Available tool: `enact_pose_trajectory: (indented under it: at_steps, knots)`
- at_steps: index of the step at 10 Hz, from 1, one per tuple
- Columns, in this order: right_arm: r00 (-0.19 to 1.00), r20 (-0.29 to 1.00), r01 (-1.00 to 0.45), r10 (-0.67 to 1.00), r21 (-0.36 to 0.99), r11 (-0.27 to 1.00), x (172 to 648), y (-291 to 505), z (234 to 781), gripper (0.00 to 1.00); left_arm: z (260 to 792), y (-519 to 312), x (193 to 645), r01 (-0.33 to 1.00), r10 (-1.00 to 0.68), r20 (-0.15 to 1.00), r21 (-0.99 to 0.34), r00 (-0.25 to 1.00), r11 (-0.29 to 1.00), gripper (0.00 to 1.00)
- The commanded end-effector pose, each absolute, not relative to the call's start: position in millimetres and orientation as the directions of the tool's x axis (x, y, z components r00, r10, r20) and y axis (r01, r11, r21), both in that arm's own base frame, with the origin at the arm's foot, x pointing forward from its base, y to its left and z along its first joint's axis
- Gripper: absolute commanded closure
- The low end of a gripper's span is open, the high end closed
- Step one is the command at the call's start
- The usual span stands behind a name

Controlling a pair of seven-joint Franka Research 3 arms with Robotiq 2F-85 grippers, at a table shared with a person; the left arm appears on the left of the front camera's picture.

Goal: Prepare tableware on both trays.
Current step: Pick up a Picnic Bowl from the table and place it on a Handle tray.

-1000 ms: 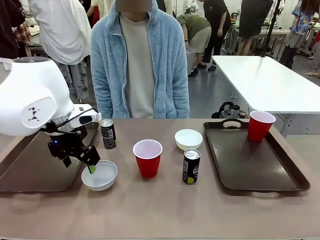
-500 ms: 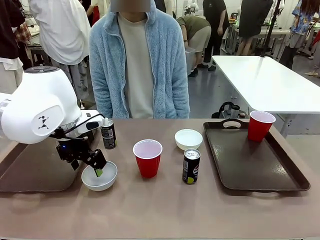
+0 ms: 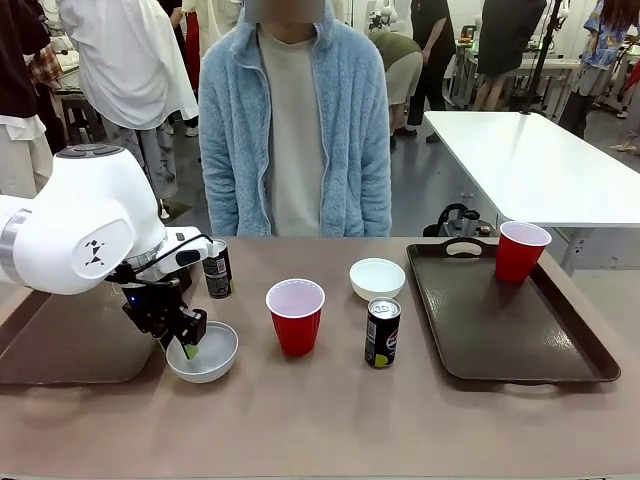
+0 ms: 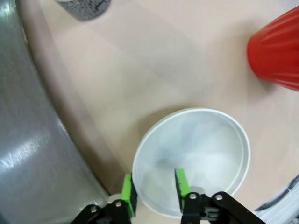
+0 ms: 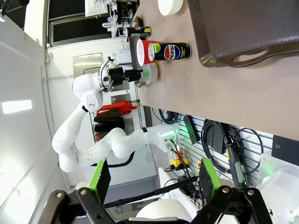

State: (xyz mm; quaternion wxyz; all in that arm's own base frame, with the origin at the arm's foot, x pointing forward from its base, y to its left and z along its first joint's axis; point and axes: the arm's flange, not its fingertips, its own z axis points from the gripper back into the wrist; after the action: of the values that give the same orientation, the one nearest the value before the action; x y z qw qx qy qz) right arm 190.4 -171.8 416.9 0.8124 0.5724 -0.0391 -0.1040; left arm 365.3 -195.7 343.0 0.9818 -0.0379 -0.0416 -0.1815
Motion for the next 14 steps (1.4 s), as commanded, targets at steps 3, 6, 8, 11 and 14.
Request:
enact_pose_trajectory:
  at_steps: [3,6,8,11,14]
  knots:
    - [0.976,-0.043,0.11,-0.214,0.944,0.311,191,-173,418,0.0,341,-193,357,0.355,-0.347,0.117,-0.058,0.931,0.933,1.0]
    - [0.976,-0.043,0.11,-0.214,0.944,0.311,191,-173,418,0.0,347,-187,358,0.331,-0.322,0.122,-0.055,0.939,0.942,1.0]
    - [0.976,-0.043,0.11,-0.214,0.944,0.311,191,-173,418,0.0,375,-186,346,0.277,-0.264,0.129,-0.088,0.956,0.957,1.0]
    - [0.976,-0.043,0.11,-0.214,0.944,0.311,191,-173,418,0.0,462,-153,344,0.256,-0.221,0.197,-0.172,0.955,0.951,1.0]
    - [0.976,-0.043,0.11,-0.214,0.944,0.311,191,-173,418,0.0,488,-80,373,0.19,-0.144,0.226,-0.193,0.963,0.963,1.0]
